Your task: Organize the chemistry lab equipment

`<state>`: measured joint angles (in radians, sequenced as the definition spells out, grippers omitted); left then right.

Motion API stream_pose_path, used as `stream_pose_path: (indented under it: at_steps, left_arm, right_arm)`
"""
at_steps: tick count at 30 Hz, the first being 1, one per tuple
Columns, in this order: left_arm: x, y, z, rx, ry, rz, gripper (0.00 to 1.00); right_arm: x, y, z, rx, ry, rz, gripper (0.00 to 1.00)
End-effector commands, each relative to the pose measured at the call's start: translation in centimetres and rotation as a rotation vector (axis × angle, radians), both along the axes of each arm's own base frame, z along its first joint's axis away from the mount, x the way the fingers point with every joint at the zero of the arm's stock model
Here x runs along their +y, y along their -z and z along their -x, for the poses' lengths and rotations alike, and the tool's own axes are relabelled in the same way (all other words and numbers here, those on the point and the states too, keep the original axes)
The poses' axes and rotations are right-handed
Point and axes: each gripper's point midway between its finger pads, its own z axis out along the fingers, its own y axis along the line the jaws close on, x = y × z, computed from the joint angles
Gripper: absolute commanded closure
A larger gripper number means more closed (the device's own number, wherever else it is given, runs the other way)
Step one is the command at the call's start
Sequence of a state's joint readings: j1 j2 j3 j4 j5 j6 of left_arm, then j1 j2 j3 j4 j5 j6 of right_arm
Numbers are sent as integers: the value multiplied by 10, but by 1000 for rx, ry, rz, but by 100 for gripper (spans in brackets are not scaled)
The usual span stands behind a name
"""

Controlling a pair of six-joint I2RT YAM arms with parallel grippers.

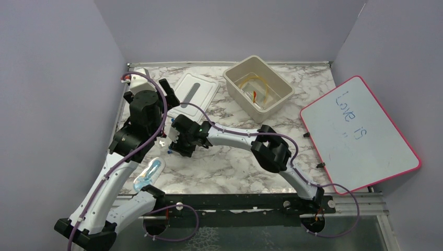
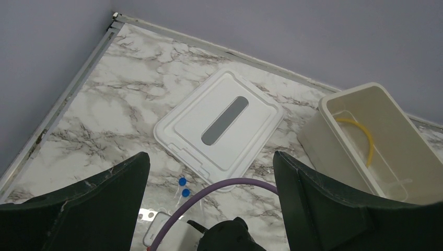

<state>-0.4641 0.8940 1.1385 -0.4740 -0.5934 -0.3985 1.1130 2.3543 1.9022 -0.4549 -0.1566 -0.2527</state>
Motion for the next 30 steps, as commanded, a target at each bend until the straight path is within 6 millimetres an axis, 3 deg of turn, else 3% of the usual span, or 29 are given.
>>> stream_pose_path:
  at_steps: [1,9,16,22,25,30]
  left_arm:
    - [2,-17,0,-30,5,2,10]
    - [2,-20,1,-35,4,0,10]
    - [2,-23,1,-43,5,1,10]
    - [2,-25,2,-45,7,3,10]
    - [1,-26,2,-46,11,4,10]
    - [1,-24,2,-41,17,0,10]
  right_arm:
    - [2,-2,-5,-44,16,7,45]
    - [12,10,12,-13,-102,24,48]
    - [15,25,24,-49,-172,79,67]
    - [14,29,19,-75,-155,99,82]
    - [14,16,21,-73,-145,73,88]
    - [4,-22,29,-102,-109,-71,91]
